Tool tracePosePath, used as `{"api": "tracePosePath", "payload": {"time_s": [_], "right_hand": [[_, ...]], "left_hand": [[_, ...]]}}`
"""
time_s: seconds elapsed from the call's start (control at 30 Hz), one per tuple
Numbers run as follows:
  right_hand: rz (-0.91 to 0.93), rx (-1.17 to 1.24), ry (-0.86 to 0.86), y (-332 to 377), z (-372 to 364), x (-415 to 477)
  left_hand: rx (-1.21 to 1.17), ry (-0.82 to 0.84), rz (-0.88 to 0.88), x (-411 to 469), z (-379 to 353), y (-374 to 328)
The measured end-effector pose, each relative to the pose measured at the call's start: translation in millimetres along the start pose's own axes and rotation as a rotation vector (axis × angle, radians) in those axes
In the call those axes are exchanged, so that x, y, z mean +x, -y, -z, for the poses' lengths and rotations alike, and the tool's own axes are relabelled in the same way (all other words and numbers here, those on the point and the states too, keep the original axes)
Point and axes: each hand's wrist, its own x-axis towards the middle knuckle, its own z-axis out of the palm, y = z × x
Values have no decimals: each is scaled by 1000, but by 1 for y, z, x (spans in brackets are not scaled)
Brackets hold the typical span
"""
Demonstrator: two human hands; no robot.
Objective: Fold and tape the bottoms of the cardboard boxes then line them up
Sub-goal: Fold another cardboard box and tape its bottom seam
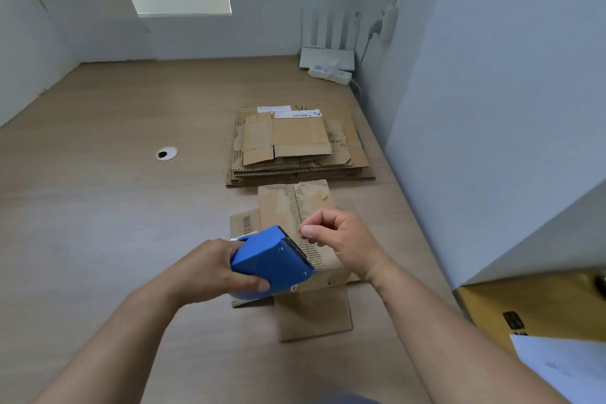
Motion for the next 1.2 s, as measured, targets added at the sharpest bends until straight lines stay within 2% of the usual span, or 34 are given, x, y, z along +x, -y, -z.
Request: {"api": "tracePosePath", "payload": {"time_s": [0.23, 0.33, 0.47, 0.6, 0.93, 1.2], "right_hand": [[50, -95, -258, -9, -2, -7], [-1, -105, -294, -18, 0, -16], [-117, -127, -460, -38, 32, -34], [-225, -202, -450, -58, 37, -44], [-277, -224, -492, -75, 31, -34], [-468, 58, -446, -84, 30, -22]], "left_hand": [[-15, 13, 57, -1, 9, -20], [-27, 108, 123, -10, 31, -16], [61, 194, 253, -26, 53, 15], [169, 232, 368, -23, 58, 24], [298, 260, 443, 7, 47, 30], [309, 261, 488, 32, 25, 38]]}}
